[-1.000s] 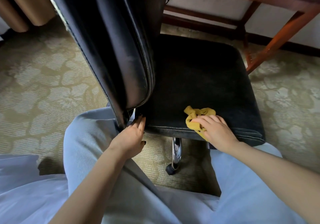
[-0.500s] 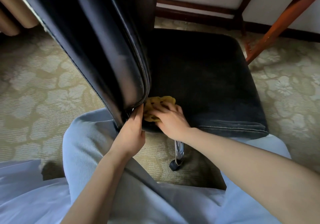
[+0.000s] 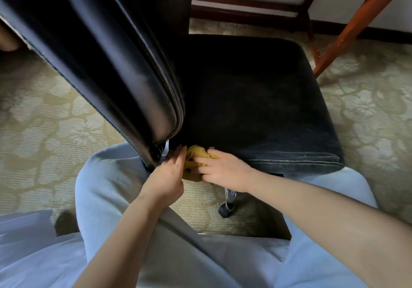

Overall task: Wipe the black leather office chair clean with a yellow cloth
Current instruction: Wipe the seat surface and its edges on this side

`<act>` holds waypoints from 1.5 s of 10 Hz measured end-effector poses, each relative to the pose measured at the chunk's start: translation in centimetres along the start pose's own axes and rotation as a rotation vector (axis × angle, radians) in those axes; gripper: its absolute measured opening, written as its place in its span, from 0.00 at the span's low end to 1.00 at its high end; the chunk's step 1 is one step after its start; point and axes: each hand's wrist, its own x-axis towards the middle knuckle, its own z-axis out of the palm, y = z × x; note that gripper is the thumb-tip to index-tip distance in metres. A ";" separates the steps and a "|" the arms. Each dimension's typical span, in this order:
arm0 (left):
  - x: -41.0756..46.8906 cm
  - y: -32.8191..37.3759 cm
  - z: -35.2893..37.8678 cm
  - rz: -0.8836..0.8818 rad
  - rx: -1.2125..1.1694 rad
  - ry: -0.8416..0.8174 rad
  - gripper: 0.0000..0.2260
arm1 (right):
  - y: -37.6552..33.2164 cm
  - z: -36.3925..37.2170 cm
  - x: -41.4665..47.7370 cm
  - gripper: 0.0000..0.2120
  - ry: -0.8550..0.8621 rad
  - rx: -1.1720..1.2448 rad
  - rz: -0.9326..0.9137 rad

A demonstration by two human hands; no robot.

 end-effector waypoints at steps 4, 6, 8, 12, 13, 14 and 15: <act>-0.1 -0.3 0.0 -0.013 -0.095 0.018 0.37 | 2.9 1.9 -7.8 0.22 -0.065 -0.025 -0.018; -0.1 -0.5 0.1 0.006 -0.142 0.040 0.37 | 4.1 0.7 -11.3 0.28 -0.113 0.017 0.011; 0.4 -0.6 0.4 -0.023 -0.188 0.038 0.38 | 3.8 0.7 -10.8 0.32 -0.104 0.009 0.009; 0.2 0.3 -0.3 -0.066 -0.181 0.013 0.38 | 1.9 2.1 -5.0 0.23 0.120 0.144 -0.065; 0.4 0.6 -0.7 -0.136 -0.208 -0.010 0.39 | 1.8 2.5 -4.5 0.24 0.054 0.170 -0.029; 0.5 0.6 -0.6 -0.155 -0.212 -0.021 0.39 | 1.7 1.9 -3.6 0.18 0.038 0.180 -0.022; 0.5 0.7 -0.6 -0.124 -0.198 -0.028 0.39 | 0.9 1.3 -2.1 0.15 0.109 0.545 -0.051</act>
